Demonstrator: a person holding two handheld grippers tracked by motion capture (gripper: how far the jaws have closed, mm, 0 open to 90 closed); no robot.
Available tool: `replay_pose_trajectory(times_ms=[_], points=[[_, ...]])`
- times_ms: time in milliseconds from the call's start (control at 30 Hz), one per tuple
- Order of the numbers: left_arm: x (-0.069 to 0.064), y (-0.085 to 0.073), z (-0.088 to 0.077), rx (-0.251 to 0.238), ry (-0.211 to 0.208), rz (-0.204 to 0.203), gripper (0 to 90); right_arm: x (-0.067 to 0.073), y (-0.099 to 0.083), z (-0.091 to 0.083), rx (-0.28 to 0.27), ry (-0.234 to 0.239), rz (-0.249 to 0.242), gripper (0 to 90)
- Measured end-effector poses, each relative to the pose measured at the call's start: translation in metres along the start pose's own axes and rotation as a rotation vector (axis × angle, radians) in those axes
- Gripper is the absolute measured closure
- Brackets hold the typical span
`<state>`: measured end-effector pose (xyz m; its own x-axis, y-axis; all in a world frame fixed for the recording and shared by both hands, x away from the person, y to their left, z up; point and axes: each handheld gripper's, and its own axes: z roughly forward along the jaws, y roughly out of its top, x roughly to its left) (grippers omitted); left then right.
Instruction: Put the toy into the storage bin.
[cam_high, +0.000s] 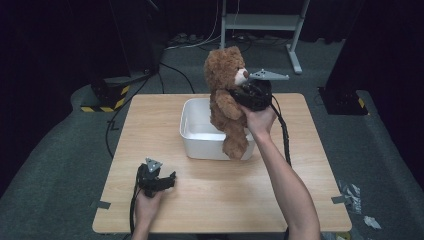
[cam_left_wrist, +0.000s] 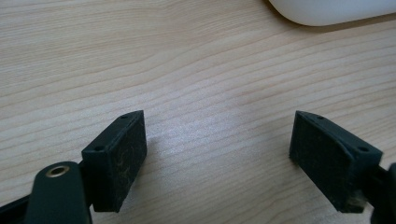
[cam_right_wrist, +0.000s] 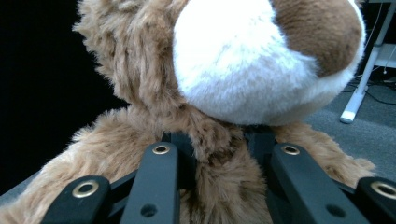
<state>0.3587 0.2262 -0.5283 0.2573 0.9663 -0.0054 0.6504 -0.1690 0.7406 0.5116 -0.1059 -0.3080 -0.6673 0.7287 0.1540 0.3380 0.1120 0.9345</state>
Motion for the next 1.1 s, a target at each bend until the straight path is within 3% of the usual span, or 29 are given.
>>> replay_pose_trajectory(times_ms=[1100], points=[[0.0,0.0,0.0,0.003,-0.005,-0.001,18.7,0.002,-0.011,0.025,0.065,-0.016,-0.004,71.6]])
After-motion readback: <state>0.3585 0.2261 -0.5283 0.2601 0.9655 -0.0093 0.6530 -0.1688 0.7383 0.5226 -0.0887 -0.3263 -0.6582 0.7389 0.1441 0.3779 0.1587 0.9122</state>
